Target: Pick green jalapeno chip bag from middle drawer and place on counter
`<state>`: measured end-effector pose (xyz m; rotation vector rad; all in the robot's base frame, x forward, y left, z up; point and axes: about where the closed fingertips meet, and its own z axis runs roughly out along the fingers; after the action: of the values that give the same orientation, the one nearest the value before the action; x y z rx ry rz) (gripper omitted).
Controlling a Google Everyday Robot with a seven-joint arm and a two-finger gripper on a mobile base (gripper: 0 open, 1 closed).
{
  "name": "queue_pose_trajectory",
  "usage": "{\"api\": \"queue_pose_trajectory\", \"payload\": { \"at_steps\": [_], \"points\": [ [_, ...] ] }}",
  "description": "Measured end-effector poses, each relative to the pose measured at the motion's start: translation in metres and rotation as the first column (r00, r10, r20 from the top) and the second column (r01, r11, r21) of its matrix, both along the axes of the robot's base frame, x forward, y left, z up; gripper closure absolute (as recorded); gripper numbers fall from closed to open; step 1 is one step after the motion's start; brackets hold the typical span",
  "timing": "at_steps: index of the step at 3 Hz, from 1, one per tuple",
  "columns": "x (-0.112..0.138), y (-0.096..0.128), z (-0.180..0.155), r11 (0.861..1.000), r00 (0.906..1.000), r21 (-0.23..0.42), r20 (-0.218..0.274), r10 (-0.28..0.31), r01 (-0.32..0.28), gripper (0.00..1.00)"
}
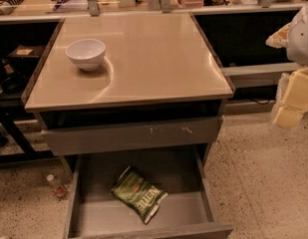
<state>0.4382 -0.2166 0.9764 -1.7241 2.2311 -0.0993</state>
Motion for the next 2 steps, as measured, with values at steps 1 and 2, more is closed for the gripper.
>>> {"api": "queue_pose_trajectory", "payload": {
  "at_steps": [1, 2],
  "points": [
    [0.0, 0.0, 0.0, 1.0, 1.0, 0.0, 0.0, 0.0, 0.0, 0.0],
    [-0.003, 0.006, -0.011, 1.0, 1.0, 0.001, 0.002, -0.005, 0.005, 0.0]
  ]
}}
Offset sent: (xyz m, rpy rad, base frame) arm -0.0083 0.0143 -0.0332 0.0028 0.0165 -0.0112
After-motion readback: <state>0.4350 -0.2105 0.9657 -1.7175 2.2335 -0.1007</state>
